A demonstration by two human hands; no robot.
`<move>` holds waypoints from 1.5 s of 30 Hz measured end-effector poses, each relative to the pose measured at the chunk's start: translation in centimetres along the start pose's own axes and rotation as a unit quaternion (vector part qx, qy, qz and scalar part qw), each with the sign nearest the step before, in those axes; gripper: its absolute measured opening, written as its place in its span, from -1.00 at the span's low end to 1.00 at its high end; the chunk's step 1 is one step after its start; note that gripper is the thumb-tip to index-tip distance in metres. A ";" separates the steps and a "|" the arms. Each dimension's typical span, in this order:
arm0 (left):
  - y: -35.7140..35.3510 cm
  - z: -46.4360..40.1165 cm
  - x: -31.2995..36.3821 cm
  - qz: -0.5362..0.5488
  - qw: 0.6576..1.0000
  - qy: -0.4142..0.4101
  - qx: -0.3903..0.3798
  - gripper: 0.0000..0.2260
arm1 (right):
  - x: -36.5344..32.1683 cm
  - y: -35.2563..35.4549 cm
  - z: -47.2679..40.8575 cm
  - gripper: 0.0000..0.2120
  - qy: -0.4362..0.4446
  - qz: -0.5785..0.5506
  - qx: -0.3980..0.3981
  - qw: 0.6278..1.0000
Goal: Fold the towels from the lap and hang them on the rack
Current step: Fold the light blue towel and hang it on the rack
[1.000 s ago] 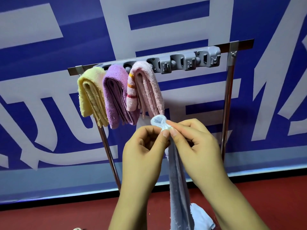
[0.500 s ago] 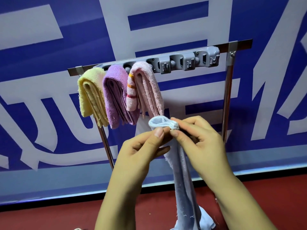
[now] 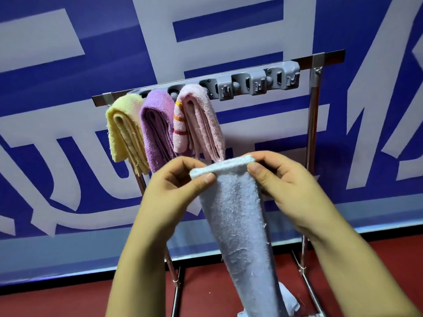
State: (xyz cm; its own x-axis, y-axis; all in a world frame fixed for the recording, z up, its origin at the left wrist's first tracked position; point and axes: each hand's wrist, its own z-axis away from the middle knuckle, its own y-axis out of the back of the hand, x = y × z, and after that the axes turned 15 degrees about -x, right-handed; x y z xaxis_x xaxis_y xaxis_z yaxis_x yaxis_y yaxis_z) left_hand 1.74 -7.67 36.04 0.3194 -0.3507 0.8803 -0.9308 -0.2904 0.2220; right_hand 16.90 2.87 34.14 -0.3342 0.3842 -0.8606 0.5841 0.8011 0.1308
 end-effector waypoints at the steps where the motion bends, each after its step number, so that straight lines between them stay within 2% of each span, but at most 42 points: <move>1: 0.3 -0.2 0.6 -0.009 1.000 -0.012 -0.002 -0.88 | -0.3 0.2 -0.1 -0.85 0.010 0.011 -0.003 1.000; 5: 0.9 -0.7 2.7 -0.043 0.998 -0.036 0.005 -0.90 | -1.6 0.7 -0.8 -0.86 0.044 0.041 -0.008 0.998; 9: 1.2 -1.1 3.8 -0.131 0.991 -0.004 0.008 -0.88 | -1.8 0.8 -1.4 -0.87 0.054 0.035 -0.003 0.998; 11: 1.7 -1.3 4.2 -0.218 0.976 0.013 -0.014 -0.84 | -1.8 0.6 -1.6 -0.87 0.064 0.024 0.001 0.998; 15: 1.6 -2.1 6.0 -0.355 0.926 -0.006 -0.129 -0.49 | -1.8 -0.3 -2.0 -0.85 0.080 0.029 -0.020 0.996; 18: 0.5 -2.9 7.2 -0.424 0.888 -0.018 -0.178 -0.52 | -1.7 -0.8 -2.4 -0.83 0.090 -0.007 -0.021 0.996; 23: 0.1 -3.9 7.5 -0.415 0.894 -0.021 -0.170 -0.66 | -1.8 -0.4 -2.3 -0.87 0.089 -0.057 -0.002 0.994; 27: 0.5 -4.4 7.2 -0.393 0.903 -0.012 -0.171 -0.79 | -0.4 0.3 -1.2 -0.90 0.060 -0.087 -0.031 0.994; 29: 0.7 -4.6 7.3 -0.372 0.914 -0.007 -0.164 -0.81 | 1.9 0.7 -0.2 -0.89 0.003 -0.063 -0.061 0.996; 33: 0.7 -4.9 7.7 -0.367 0.917 -0.003 -0.158 -0.77 | 5.7 0.8 2.5 -0.70 -0.126 -0.039 -0.123 0.984; 38: 0.8 -5.3 7.4 -0.405 0.900 0.007 -0.161 -0.82 | 6.7 1.3 3.4 -0.67 -0.146 0.025 -0.047 0.988; 45: 1.7 -5.1 7.8 -0.404 0.903 0.012 -0.149 -0.74 | 6.4 1.2 2.6 -0.73 -0.122 0.086 -0.012 0.989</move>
State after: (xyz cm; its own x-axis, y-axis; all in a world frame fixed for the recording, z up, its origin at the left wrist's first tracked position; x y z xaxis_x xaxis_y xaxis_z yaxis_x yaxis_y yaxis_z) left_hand 1.74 -6.32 45.45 0.9145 -0.1116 0.3889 -0.4038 -0.1898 0.8950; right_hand 17.42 5.09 27.52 -0.0406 0.3959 -0.9174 0.5983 0.7450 0.2950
